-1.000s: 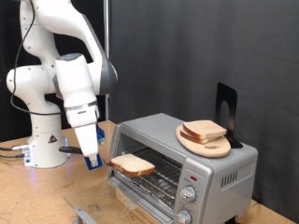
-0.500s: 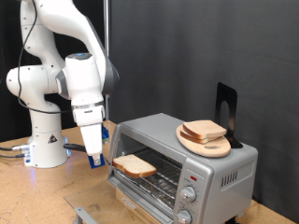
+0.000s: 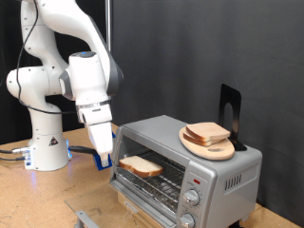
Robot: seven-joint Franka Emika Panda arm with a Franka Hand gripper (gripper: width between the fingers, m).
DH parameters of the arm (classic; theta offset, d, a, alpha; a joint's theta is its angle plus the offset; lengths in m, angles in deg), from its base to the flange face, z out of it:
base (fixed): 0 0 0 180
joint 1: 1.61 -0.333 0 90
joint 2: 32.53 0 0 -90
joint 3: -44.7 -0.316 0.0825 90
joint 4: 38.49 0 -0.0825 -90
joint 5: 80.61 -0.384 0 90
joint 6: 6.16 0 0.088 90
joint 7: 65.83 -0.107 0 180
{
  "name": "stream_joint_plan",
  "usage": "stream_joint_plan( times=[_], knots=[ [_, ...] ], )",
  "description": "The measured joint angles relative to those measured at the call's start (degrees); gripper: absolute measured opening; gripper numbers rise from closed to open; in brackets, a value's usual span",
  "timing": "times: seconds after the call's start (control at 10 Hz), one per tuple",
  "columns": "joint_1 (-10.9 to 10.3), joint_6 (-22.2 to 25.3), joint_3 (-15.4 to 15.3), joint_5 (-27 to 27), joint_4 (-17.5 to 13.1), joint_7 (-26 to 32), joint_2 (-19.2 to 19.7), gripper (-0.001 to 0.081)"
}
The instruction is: Make a piece of toast with the oven
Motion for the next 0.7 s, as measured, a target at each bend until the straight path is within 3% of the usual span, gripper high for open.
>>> stream_joint_plan(
  times=[0.3, 0.7],
  knots=[
    [2.3, -0.8, 0.3, 5.6, -2.5, -0.7, 4.1, 0.0488],
    [4.4, 1.2, 2.6, 5.2, -5.5, 5.0, 7.5, 0.0488]
  ],
)
